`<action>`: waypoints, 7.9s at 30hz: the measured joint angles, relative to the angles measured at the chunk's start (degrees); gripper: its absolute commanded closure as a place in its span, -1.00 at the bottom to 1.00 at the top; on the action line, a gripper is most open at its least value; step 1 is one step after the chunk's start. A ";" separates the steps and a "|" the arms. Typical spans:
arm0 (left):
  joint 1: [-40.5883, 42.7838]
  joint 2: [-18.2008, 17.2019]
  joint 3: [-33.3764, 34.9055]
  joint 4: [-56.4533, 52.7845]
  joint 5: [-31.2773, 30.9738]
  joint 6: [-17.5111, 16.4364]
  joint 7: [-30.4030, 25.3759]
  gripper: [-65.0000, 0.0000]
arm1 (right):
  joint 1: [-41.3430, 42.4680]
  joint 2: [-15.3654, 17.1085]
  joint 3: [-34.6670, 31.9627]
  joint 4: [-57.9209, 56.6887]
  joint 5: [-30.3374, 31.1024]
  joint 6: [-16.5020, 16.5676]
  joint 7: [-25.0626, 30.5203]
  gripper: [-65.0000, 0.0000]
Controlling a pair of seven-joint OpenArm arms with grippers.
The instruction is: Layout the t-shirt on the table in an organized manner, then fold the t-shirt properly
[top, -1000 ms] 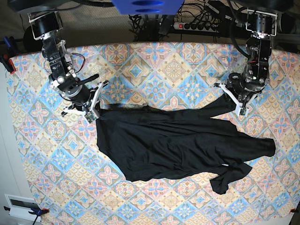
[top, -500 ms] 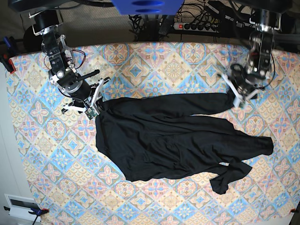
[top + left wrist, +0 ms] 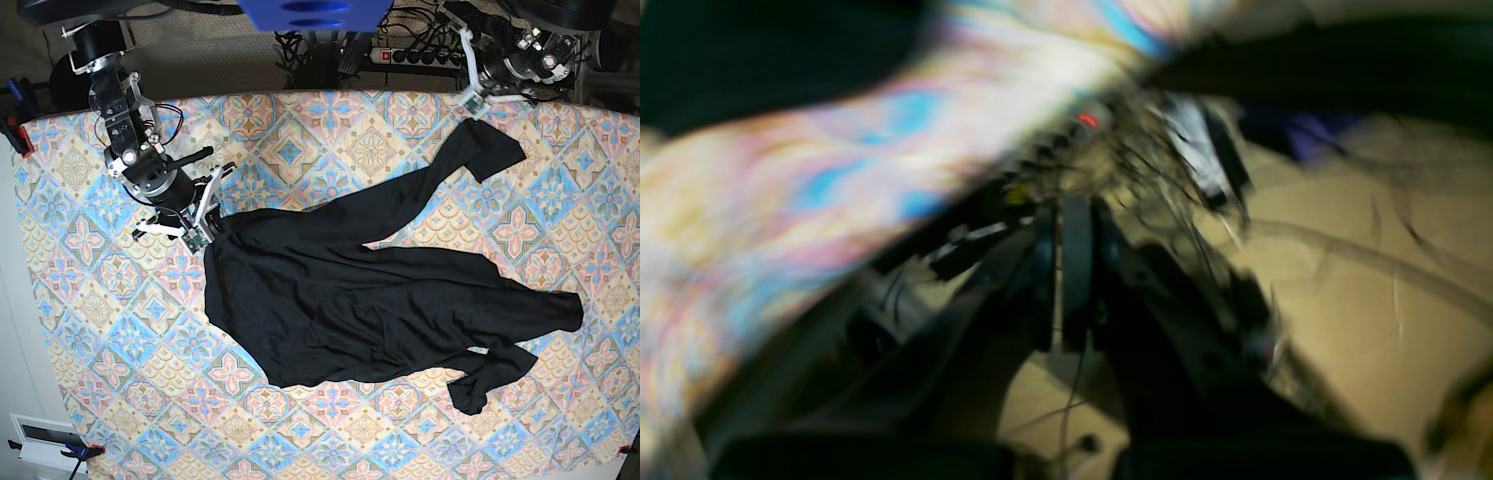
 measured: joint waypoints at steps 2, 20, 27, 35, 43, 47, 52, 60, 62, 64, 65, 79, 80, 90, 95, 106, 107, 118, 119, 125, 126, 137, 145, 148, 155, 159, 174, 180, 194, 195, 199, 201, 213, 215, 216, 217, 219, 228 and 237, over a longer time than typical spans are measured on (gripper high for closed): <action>0.28 -2.21 1.86 0.13 0.31 0.37 -0.13 1.00 | 0.28 0.04 -0.02 -0.22 -0.04 -0.09 0.02 0.65; -9.86 16.55 -23.10 -0.04 -5.09 0.22 1.53 0.97 | 16.22 -5.90 2.27 -18.49 -0.26 -0.09 -1.38 0.62; -17.57 22.75 -28.13 -0.96 -4.00 0.68 11.04 0.60 | 19.58 -6.34 2.14 -28.74 -0.02 0.07 -0.87 0.20; -21.05 24.63 -29.46 -1.09 -4.24 0.42 12.85 0.46 | 28.04 -8.39 2.23 -34.84 0.00 -0.31 2.27 0.15; -20.83 25.07 -29.07 -2.43 -4.22 0.42 12.85 0.46 | 27.36 -10.54 2.23 -40.76 -0.15 -0.20 2.86 0.14; -20.87 25.07 -29.33 -2.69 -4.17 0.44 12.85 0.46 | 30.60 -10.97 2.03 -45.22 0.02 0.15 5.70 0.14; -20.85 25.07 -29.33 -2.69 -4.22 0.46 12.83 0.46 | 29.33 -10.88 2.19 -47.21 -0.28 -0.44 5.84 0.14; -20.87 25.09 -29.29 -2.69 -4.22 0.44 12.83 0.46 | 29.83 -11.65 2.08 -46.77 -0.09 -0.09 6.43 0.14; -20.87 25.07 -29.20 -2.69 -4.22 0.42 12.83 0.46 | 29.79 -11.58 2.12 -46.77 -0.26 -0.42 6.43 0.14; -20.87 25.07 -29.20 -2.69 -4.22 0.44 12.83 0.46 | 29.83 -11.78 2.12 -46.75 -0.22 -0.24 6.54 0.14; -20.87 25.07 -29.20 -2.69 -4.20 0.44 12.83 0.46 | 29.94 -11.93 2.12 -46.73 -0.20 -0.17 6.54 0.14; -20.85 25.07 -29.18 -2.69 -4.22 0.44 12.83 0.46 | 30.14 -13.70 2.16 -40.92 -0.17 -0.22 6.54 0.14; -20.87 25.07 -29.20 -2.69 -4.20 0.44 12.83 0.46 | 30.12 -13.97 2.29 -40.92 -0.26 -0.46 6.54 0.14; -20.81 25.07 -29.18 -2.73 -4.20 0.44 12.83 0.46 | 29.94 -14.45 -3.74 -45.38 -0.15 -0.26 8.98 0.14; -22.51 25.07 -29.09 -5.49 -4.24 0.39 12.55 0.46 | 29.86 -14.71 -4.72 -47.74 -0.04 0.13 11.23 0.14; -22.80 25.07 -29.09 -8.63 -4.26 0.44 12.48 0.46 | 29.88 -14.43 -4.59 -34.99 -0.24 -0.24 8.81 0.15; -22.80 25.07 -29.09 -8.63 -4.24 0.46 12.48 0.46 | 29.97 -14.43 -4.59 -33.68 -0.22 -0.24 8.35 0.15; -22.82 25.05 -29.09 -8.63 -4.44 0.44 12.48 0.46 | 29.81 -14.32 -4.70 -41.16 -0.17 -0.22 11.26 0.15; -22.80 25.07 -29.09 -8.63 -4.46 0.44 12.48 0.46 | 29.97 -14.34 -4.74 -43.28 -0.15 -0.13 12.17 0.15; -22.80 25.07 -29.09 -8.63 -4.57 0.44 12.48 0.46 | 29.97 -14.32 -4.76 -50.21 -0.24 -0.04 15.19 0.15; -22.77 25.09 -29.09 -8.63 -4.63 0.44 12.50 0.46 | 30.03 -14.36 -4.76 -50.21 -0.24 -0.04 15.13 0.15; -22.95 25.09 -29.09 -8.61 -4.68 0.44 12.48 0.46 | 29.66 -14.67 -13.81 -46.36 -0.26 -0.22 14.71 0.18; -22.95 25.07 -29.09 -8.61 -4.68 0.44 12.48 0.46 | 29.68 -13.94 -13.88 -46.36 -0.22 -0.28 14.91 0.84; -22.95 25.09 -29.09 -8.61 -4.68 0.44 12.48 0.46 | 29.77 -14.01 -12.55 -46.36 -0.20 0.09 14.80 0.99; -22.95 25.09 -29.09 -8.61 -4.79 0.44 12.48 0.46 | 29.62 -12.13 -2.47 -46.25 -0.48 -0.26 14.45 1.00; -22.97 25.07 -29.11 -8.61 -4.68 0.44 12.44 0.46 | 27.98 -10.60 -1.49 -45.70 -0.26 0.09 14.71 1.00; -25.16 24.92 -29.09 -8.63 -4.74 0.57 12.90 0.46 | 27.50 -6.86 3.96 -41.72 -0.02 -0.04 13.84 0.76; -25.03 24.92 -29.09 -8.63 -4.83 0.39 12.90 0.46 | 27.52 -7.13 4.11 -41.72 -0.02 0.17 13.99 0.70; -24.87 24.92 -29.09 -8.63 -4.83 0.39 12.90 0.46 | 27.41 -7.13 4.11 -48.72 -0.20 -0.02 14.12 0.62; -24.87 24.92 -29.09 -8.63 -4.83 0.39 12.90 0.46 | 27.43 -7.13 4.11 -48.76 -0.24 -0.02 14.08 0.62; -24.87 24.92 -29.09 -8.63 -4.83 0.42 12.90 0.46 | 27.91 -7.13 4.11 -48.63 -0.20 -0.02 14.73 0.63; -24.87 24.92 -29.09 -8.63 -4.83 0.39 12.90 0.46 | 27.87 -7.13 4.09 -48.63 -0.17 -0.02 14.84 0.66; -24.87 24.92 -29.09 -8.63 -4.83 0.42 12.90 0.46 | 27.61 -7.34 7.45 -48.19 0.02 0.72 14.43 1.00; -24.87 24.90 -29.11 -8.63 -4.83 0.42 12.90 0.46 | 27.43 -7.34 11.93 -47.78 -0.02 0.63 14.10 1.00; -24.85 24.92 -29.18 -8.63 -4.83 0.42 12.90 0.46 | 27.41 -7.13 13.92 -47.45 -0.11 0.26 13.99 1.00; -24.85 24.92 -29.18 -8.63 -4.83 0.42 12.90 0.46 | 27.10 -6.80 15.76 -47.06 -0.02 -0.11 14.16 1.00; -24.87 24.94 -29.20 -8.63 -4.85 0.39 12.87 0.46 | 25.90 -5.66 18.21 -46.62 -0.02 -0.39 15.06 1.00; -24.90 24.92 -29.20 -8.63 -4.68 0.42 12.87 0.46 | 23.82 -4.90 22.12 -46.77 -0.20 0.11 14.29 1.00; -25.00 24.92 -29.20 -8.63 -4.79 0.42 12.87 0.46 | 20.63 -5.22 18.36 -35.65 0.00 0.61 13.84 0.50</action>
